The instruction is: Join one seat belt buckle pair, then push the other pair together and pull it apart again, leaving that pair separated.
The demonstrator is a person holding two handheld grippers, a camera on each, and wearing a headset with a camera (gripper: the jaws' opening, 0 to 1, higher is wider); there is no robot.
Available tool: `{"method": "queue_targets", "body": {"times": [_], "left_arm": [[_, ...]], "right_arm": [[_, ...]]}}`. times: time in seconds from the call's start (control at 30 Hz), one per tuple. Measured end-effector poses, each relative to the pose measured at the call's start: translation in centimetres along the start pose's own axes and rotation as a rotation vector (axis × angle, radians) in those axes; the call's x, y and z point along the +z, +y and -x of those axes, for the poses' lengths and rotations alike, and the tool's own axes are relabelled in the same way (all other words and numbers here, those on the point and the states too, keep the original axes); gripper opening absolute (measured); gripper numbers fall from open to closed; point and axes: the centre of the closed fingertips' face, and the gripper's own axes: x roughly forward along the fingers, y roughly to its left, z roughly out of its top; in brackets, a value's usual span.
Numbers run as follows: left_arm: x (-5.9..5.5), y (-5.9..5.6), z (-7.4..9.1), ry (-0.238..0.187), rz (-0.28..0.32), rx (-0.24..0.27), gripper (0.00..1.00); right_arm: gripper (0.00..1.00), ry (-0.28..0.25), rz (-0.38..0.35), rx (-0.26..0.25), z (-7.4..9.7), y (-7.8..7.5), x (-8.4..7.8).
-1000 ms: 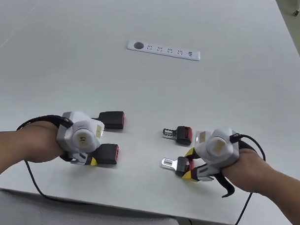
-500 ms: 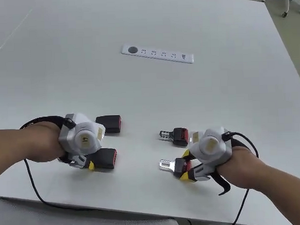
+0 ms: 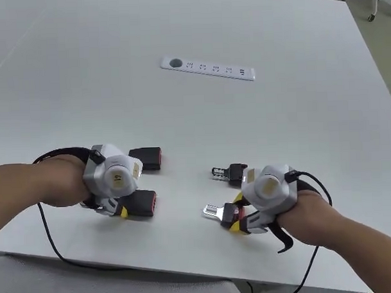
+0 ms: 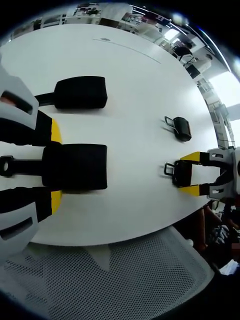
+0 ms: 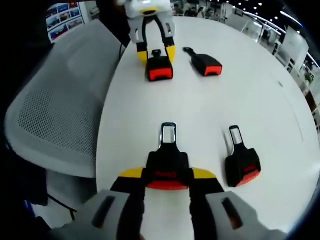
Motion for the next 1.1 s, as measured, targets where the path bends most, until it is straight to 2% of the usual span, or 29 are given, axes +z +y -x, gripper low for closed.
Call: {"method": "queue_targets", "body": {"times": [0.27,0.83,0.97,1.1], "left_arm": [[0.1,-0.2,0.1,0.009,-0.023,-0.001,0.32],[0.2,-0.3,0.1,0.022,-0.026,0.002,0.32],[0.1,-0.3,0.1,0.029,-0.027,-0.001,0.32],[0.1,-0.3,0.1,0.033,-0.03,-0.005,0.32]], "right_arm": [[0.34,-0.056,-0.027,-0.016,-1.5,0.3,3.0],[0.34,-0.08,0.023,0.002,-4.6,1.0,8.8],[0.34,-0.059,0.024,0.011,-4.6,0.8,8.9],[0.34,-0.063,0.06,0.01,-4.5,1.0,9.0]]}}
